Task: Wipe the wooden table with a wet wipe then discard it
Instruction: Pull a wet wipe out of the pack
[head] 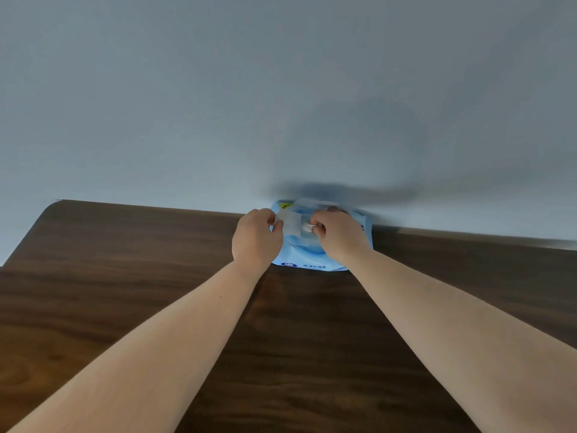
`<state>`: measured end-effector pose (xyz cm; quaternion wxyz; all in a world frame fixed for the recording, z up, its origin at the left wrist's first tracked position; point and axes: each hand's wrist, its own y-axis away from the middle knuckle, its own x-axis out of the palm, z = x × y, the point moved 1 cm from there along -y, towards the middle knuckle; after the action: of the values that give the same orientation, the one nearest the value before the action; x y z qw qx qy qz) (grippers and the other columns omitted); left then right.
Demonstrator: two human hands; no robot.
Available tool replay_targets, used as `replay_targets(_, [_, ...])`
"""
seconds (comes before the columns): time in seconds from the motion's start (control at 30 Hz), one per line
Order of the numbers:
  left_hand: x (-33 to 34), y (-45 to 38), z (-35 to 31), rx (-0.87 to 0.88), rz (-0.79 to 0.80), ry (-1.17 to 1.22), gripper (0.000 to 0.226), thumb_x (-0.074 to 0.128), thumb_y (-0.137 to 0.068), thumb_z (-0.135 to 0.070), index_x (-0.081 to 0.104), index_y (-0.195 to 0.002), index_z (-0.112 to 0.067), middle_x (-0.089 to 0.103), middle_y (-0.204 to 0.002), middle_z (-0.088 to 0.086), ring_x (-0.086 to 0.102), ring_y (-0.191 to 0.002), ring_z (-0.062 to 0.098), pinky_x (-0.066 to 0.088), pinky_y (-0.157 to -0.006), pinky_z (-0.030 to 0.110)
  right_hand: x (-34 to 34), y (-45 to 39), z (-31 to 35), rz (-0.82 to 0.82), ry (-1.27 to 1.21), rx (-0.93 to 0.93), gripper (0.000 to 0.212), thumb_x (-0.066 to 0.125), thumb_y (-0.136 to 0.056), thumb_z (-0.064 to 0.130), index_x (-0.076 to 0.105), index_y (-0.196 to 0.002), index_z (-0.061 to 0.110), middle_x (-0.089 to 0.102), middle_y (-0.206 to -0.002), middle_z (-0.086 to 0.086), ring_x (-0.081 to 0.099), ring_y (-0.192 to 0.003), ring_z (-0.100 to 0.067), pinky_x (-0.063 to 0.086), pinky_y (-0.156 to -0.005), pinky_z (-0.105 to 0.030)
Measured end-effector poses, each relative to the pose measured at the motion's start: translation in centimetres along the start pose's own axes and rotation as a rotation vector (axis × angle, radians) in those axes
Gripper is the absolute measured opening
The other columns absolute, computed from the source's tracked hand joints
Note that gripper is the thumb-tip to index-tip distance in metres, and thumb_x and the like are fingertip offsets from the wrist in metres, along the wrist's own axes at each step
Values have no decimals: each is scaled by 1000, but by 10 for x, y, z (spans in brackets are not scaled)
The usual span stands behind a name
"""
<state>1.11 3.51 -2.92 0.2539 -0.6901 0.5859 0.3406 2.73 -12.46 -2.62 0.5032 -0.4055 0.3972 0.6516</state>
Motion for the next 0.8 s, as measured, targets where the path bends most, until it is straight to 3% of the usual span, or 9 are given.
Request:
replay_targets(0.23, [-5, -5, 6, -39, 30, -125, 29, 46, -96, -33, 66, -93, -12, 63, -90, 5, 56, -80, 22, 44, -65, 31, -16, 6, -1, -89, -206, 53, 16, 54, -94, 19, 65, -90, 9, 52, -87, 1, 49, -78, -17, 34, -68, -27])
replay_targets(0.37, [-10, -7, 1, -78, 69, -209, 31, 42, -96, -32, 65, -92, -11, 58, -82, 3, 54, -79, 23, 44, -64, 32, -35, 17, -3, -198, -413, 180, 14, 55, -92, 16, 61, -83, 8, 57, -81, -2, 50, -75, -18, 37, -68, -28])
replay_targets(0.47, [-14, -5, -6, -92, 85, -147, 24, 50, -93, -29, 62, -108, -15, 61, -95, 3, 57, -90, 24, 47, -70, 35, -52, 25, -7, -230, -564, 273, 14, 59, -91, 20, 63, -86, 7, 62, -83, -5, 54, -77, -18, 43, -71, -28])
replay_targets(0.57, [-18, 3, -19, 18, 28, -33, 35, 63, -87, -29, 55, -120, -18, 58, -105, 2, 56, -97, 21, 47, -76, 33, -62, 32, -6, -159, -678, 340, 15, 62, -89, 24, 65, -86, 9, 61, -80, -2, 52, -71, -13, 40, -60, -22])
replay_targets(0.67, [-22, 14, -37, 101, 30, 18, 16, 61, -88, -32, 60, -95, -18, 55, -81, -3, 53, -78, 16, 39, -63, 24, -68, 40, -2, -127, -766, 382, 15, 64, -88, 26, 67, -85, 12, 63, -76, 0, 53, -68, -10, 38, -56, -19])
replay_targets(0.73, [-23, 21, -47, 53, 108, 125, 26, 57, -90, -35, 61, -79, -12, 57, -68, 1, 53, -70, 18, 39, -59, 22, -71, 44, 2, -121, -805, 386, 14, 64, -89, 24, 67, -79, 15, 65, -71, 2, 56, -66, -9, 38, -54, -19])
replay_targets(0.8, [-24, 28, -55, -80, 202, 374, 41, 54, -92, -40, 65, -79, -3, 65, -73, 11, 60, -72, 24, 48, -70, 29, -72, 49, 6, -96, -819, 385, 12, 64, -89, 22, 66, -79, 16, 66, -71, 2, 57, -64, -8, 41, -56, -21])
